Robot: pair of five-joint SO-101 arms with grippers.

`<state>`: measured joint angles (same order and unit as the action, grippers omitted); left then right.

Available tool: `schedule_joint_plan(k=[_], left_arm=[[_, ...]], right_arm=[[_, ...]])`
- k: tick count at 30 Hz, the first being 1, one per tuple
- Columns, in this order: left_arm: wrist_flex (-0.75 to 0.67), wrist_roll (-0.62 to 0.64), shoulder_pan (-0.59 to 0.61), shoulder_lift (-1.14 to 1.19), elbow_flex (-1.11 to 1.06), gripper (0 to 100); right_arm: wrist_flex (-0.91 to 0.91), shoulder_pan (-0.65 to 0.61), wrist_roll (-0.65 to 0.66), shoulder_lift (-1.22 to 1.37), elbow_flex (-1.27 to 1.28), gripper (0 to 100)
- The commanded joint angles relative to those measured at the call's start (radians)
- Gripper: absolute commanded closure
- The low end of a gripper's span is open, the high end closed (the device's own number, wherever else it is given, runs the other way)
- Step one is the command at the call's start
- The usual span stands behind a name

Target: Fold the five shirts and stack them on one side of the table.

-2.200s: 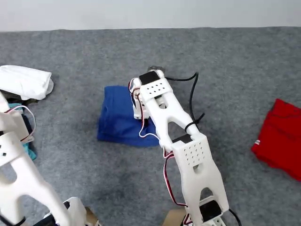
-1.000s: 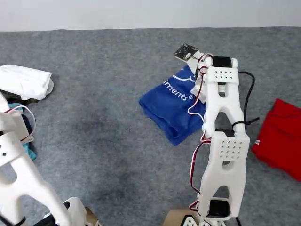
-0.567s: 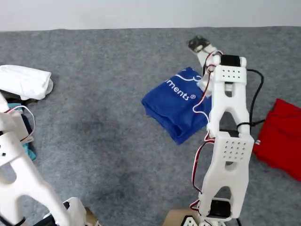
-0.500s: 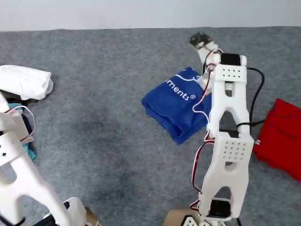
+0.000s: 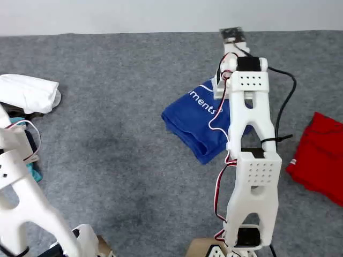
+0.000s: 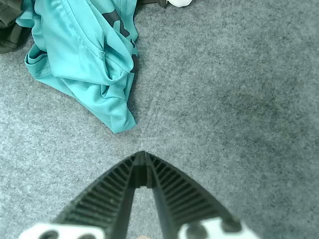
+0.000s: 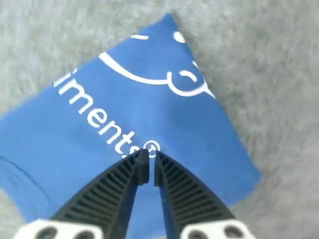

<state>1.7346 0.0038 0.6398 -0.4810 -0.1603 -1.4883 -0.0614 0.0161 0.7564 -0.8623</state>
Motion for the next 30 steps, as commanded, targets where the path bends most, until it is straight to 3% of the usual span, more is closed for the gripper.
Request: schedule_joint_plan(k=[1,7,11,14,17,30], left_arm=[[0.002,-0.006,-0.005,-0.020,0.004,100],[0.002,-0.006,-0.005,-0.021,0.004,100],[0.002,-0.006,-0.005,-0.017,0.004,100],[0.002,-0.006,-0.005,-0.017,0.004,100],[0.002,-0.006,-0.005,-0.017,0.004,100],[0.003,-0.006,-0.005,-0.017,0.004,100]], right_arm=[[-0.044,-0.018,-0.206,-0.088,-0.074,97.6],[-0.065,-0.018,-0.516,-0.081,-0.078,97.1],[-0.142,-0.025,-0.669,-0.081,-0.075,85.8],[-0.200,-0.044,-0.715,-0.081,-0.075,72.3],[-0.214,-0.061,-0.735,-0.079,-0.072,64.9],[-0.226,-0.062,-0.781,0.045,-0.071,64.5]])
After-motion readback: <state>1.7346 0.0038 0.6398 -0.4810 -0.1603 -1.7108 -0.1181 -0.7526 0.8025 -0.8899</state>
